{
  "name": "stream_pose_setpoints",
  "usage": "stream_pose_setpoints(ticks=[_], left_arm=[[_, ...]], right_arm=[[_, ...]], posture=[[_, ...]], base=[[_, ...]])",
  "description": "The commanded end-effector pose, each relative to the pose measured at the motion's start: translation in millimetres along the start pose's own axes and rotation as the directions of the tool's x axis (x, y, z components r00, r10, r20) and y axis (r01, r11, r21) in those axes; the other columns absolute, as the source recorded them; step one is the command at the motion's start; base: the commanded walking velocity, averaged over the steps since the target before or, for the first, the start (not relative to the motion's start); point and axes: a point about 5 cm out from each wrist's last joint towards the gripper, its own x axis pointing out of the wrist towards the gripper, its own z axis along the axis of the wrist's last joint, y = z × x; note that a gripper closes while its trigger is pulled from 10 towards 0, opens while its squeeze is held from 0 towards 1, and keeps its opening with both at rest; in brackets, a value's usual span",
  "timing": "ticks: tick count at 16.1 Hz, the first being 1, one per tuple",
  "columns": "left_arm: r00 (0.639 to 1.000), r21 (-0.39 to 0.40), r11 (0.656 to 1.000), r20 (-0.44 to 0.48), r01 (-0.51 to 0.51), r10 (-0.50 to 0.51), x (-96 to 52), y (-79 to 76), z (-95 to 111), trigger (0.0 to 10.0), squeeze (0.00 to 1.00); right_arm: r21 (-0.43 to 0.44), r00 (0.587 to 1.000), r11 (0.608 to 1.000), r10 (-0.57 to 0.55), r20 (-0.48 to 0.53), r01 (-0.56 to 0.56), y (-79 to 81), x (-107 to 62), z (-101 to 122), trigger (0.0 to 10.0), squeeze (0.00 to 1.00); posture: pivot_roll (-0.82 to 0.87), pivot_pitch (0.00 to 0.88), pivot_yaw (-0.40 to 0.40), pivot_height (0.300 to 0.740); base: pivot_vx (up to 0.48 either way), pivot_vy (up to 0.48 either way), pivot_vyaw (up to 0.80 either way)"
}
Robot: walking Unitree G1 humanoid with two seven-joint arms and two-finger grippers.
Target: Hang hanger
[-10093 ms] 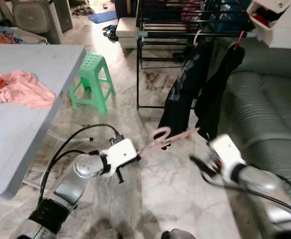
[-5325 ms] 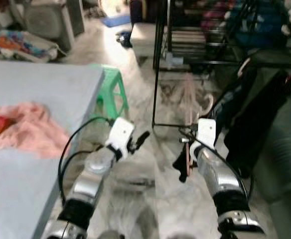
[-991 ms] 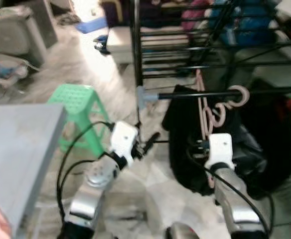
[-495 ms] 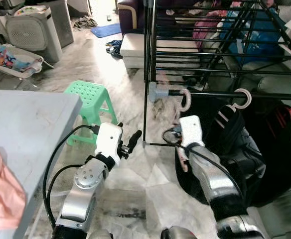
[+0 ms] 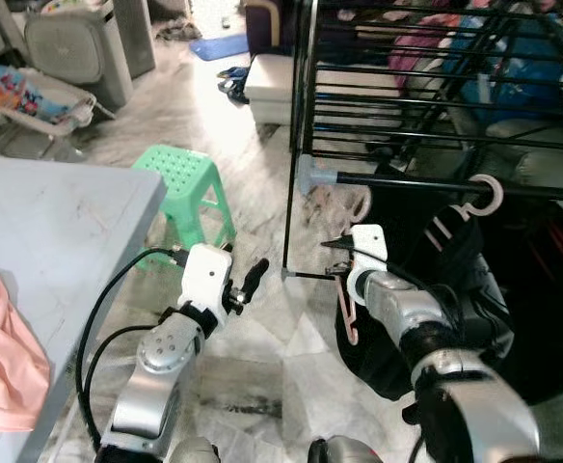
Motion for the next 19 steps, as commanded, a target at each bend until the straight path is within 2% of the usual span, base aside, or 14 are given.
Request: stream_pose_setpoints(ticks=[1, 4, 6, 8, 9, 10, 12, 13, 14, 15, 19], left_arm=[[1.0, 0.017, 1.0, 0.009, -0.014, 0.014, -0.7, 2.0, 4.4, 10.0, 0.0], [1.0, 0.02, 1.0, 0.007, -0.014, 0.014, -1.3, 2.4, 4.7, 10.0, 0.0], [1.0, 0.021, 1.0, 0.006, -0.012, 0.012, -2.8, 1.6, 4.9, 10.0, 0.0], [1.0, 0.025, 1.0, -0.003, -0.013, 0.013, -6.7, 2.7, 4.3, 10.0, 0.0], [1.0, 0.026, 1.0, -0.009, -0.017, 0.017, -9.3, 5.1, 3.1, 10.0, 0.0], [1.0, 0.026, 0.999, -0.013, -0.019, 0.019, -11.8, 7.4, 2.4, 10.0, 0.0], [1.0, 0.026, 1.0, -0.019, -0.012, 0.013, -11.5, 8.3, 1.3, 10.0, 0.0], [1.0, 0.025, 1.0, -0.02, 0.008, -0.007, -8.2, 5.5, 2.0, 10.0, 0.0], [1.0, 0.024, 1.0, -0.019, 0.014, -0.013, -7.3, 4.7, 2.3, 10.0, 0.0], [0.999, 0.024, 0.999, -0.018, 0.03, -0.029, -5.0, 2.5, 4.1, 10.0, 0.0], [0.998, 0.034, 0.998, -0.025, 0.05, -0.049, -5.8, 2.6, 5.9, 10.0, 0.0]], right_arm=[[0.012, 0.999, 1.0, -0.006, 0.045, 0.005, -1.0, -0.2, 14.2, 10.0, 0.0], [-0.006, 0.999, 1.0, -0.002, 0.04, 0.002, -0.2, 2.0, 11.1, 10.0, 0.0], [-0.086, 0.997, 0.996, 0.013, 0.071, -0.007, 3.5, 1.9, 12.0, 10.0, 0.0], [-0.14, 0.997, 0.99, 0.022, 0.067, -0.013, 2.4, -3.2, -6.5, 10.0, 0.0], [-0.161, 0.997, 0.987, 0.018, 0.069, -0.007, 0.8, -11.9, -22.7, 10.0, 0.0], [-0.218, 0.991, 0.976, 0.036, 0.125, -0.008, 4.0, -32.3, -40.6, 10.0, 0.0], [-0.276, 0.974, 0.961, 0.03, 0.223, 0.034, 7.0, -58.6, -53.5, 10.0, 0.0], [-0.282, 0.954, 0.955, -0.002, 0.3, 0.09, 7.4, -74.9, -55.9, 10.0, 0.0], [-0.278, 0.948, 0.954, -0.015, 0.318, 0.108, 7.2, -78.5, -55.7, 10.0, 0.0], [-0.202, 0.948, 0.967, -0.087, 0.307, 0.155, 3.4, -82.0, -50.4, 10.0, 0.0], [-0.018, 0.953, 0.985, -0.16, 0.257, 0.17, 1.1, -66.4, -23.3, 10.0, 0.0]], posture=[[0.1, 0.054, -0.032, 0.74], [0.1, 0.061, -0.029, 0.74], [0.1, 0.063, -0.028, 0.74], [0.1, 0.069, -0.024, 0.74], [0.09, 0.074, -0.02, 0.74], [0.08, 0.079, -0.011, 0.74], [0.07, 0.083, -0.003, 0.74], [0.05, 0.084, 0.013, 0.74], [0.05, 0.084, 0.016, 0.74], [0.05, 0.086, 0.033, 0.74], [0.08, 0.093, 0.042, 0.74]], base=[[0.0, 0.0, 0.0], [0.0, 0.0, 0.0], [0.0, 0.0, 0.0], [0.0, 0.0, 0.0], [0.0, 0.0, 0.0], [0.0, 0.0, 0.0], [0.0, 0.0, 0.0], [0.0, 0.0, 0.0], [0.0, 0.0, 0.0], [0.0, 0.0, 0.0], [0.0, 0.0, 0.0]])
